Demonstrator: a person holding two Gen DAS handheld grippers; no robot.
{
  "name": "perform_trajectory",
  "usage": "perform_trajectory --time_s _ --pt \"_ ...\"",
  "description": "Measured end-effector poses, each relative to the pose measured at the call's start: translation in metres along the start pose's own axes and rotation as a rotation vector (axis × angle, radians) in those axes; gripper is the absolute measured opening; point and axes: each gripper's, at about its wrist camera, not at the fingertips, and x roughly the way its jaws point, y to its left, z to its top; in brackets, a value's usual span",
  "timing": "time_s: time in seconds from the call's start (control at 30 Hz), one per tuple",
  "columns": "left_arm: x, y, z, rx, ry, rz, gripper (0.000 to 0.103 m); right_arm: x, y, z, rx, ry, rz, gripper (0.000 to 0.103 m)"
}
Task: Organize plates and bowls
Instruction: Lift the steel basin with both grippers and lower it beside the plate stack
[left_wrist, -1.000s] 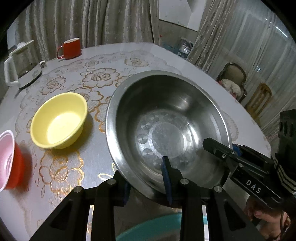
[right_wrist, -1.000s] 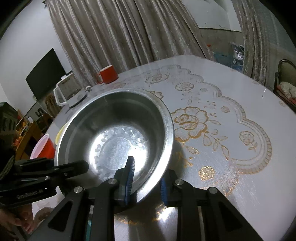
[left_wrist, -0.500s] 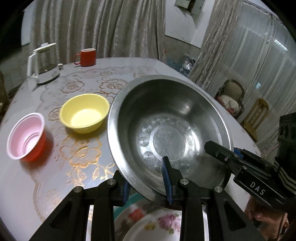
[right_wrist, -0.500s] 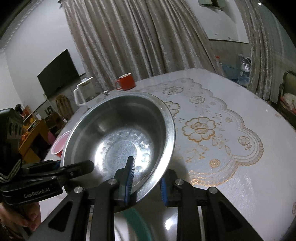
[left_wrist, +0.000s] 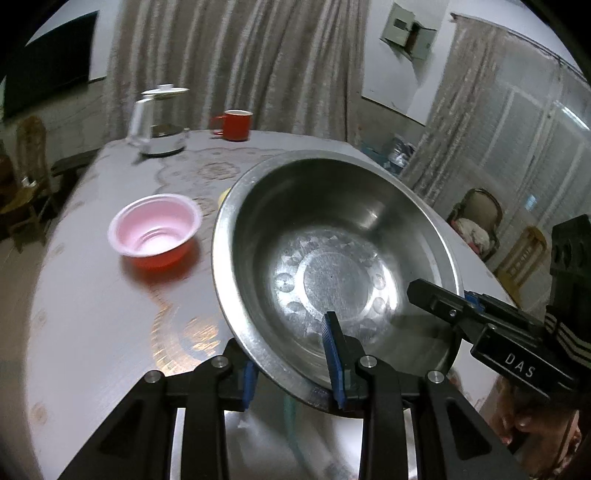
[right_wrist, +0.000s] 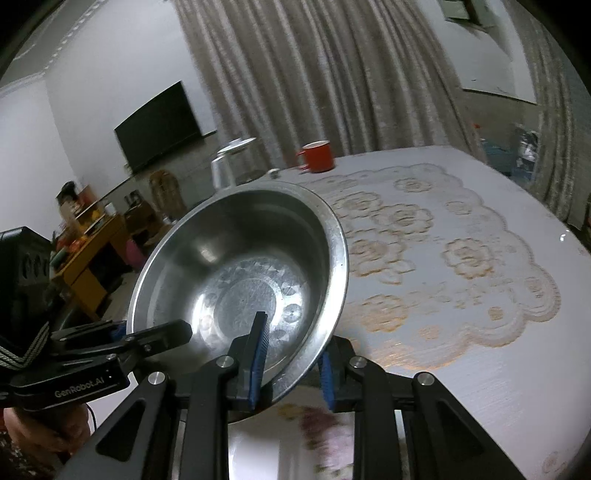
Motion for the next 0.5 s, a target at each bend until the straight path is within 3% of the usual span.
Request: perform_trajectory --time_s 0.5 --pt "-0.055 0.081 -0.068 -0.140 0.007 0.130 0.032 0.039 0.096 -0.040 -0.101 0.171 0.138 0.024"
